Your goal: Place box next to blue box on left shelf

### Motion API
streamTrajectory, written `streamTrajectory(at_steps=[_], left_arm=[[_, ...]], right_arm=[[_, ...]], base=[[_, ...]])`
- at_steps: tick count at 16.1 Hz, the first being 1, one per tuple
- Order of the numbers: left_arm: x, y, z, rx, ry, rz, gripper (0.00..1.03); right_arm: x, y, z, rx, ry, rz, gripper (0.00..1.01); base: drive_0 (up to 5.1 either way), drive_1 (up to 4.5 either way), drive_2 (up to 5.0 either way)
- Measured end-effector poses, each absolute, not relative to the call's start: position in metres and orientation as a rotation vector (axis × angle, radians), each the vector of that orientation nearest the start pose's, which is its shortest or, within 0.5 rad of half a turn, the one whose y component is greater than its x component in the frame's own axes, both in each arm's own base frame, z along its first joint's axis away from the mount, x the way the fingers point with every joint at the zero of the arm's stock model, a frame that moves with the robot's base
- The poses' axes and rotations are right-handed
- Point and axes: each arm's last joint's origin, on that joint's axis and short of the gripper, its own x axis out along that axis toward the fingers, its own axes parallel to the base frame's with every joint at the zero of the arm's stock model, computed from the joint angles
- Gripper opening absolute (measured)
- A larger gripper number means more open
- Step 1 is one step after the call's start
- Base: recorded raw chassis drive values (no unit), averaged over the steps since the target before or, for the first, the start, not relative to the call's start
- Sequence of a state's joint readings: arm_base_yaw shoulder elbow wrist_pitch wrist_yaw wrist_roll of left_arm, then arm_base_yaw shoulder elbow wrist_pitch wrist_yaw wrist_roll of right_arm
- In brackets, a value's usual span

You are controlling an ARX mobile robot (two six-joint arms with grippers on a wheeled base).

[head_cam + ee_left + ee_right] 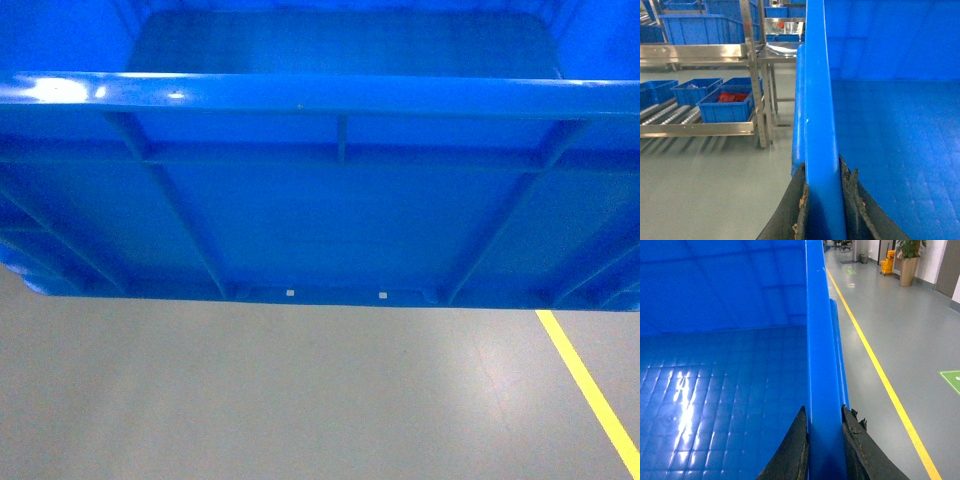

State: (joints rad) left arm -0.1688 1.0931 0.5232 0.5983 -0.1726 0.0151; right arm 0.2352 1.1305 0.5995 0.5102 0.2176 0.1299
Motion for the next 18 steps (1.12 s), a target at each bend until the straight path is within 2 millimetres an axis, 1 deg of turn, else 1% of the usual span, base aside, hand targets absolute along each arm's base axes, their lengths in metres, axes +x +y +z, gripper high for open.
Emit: streamTrajectory(at_steps=[18], left_arm=[[0.2310,-0.0343,0.2594,0.010,-0.032,0.004,0.11]], right_arm=[[0.2399,0.0509,0.2680,0.125,0.022,0.016,0.11]], base=[[0.0,3.96,-4.0]])
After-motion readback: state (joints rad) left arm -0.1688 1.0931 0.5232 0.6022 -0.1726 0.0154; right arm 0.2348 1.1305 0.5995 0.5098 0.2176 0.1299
